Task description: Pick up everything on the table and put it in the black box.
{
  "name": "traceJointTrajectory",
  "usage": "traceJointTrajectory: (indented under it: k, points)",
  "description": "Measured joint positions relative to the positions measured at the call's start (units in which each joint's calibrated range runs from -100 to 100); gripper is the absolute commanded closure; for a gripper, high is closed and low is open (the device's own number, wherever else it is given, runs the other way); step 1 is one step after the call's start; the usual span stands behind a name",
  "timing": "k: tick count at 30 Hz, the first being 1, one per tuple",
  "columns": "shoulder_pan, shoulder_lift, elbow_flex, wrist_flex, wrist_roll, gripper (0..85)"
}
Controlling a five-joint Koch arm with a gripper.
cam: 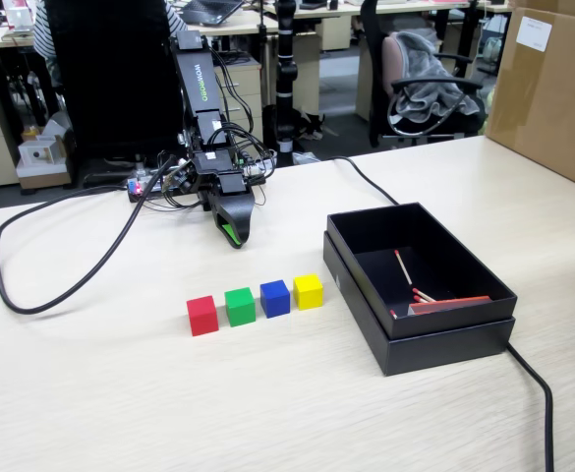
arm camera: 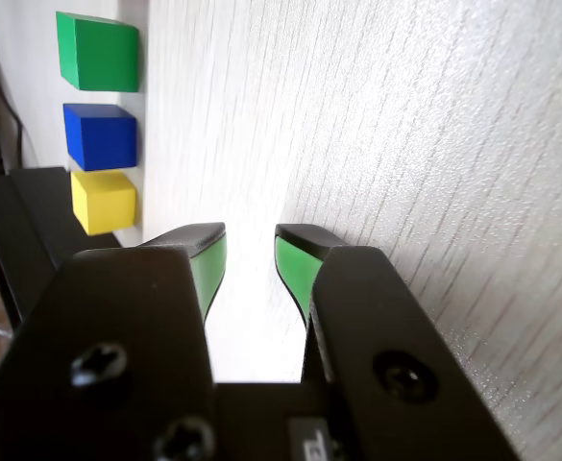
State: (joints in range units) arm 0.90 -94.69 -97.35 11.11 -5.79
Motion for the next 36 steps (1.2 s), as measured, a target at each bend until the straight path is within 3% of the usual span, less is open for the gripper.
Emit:
traceJointTrajectory:
  k: [1,2,4,6,36]
  points:
    - [0.2,-0.3,0.0,-0.1,0.3,39.2]
    - [1.1,-1.9,-0.3,-1.3,2.2,32.9]
    - [1.7,-3.5,-0.4,-3.0,5.7,32.9]
    - [1.9,-4.0,-0.4,-3.4,6.7,33.5]
    - [2.0,-4.0,-0.4,-3.5,6.8,35.0]
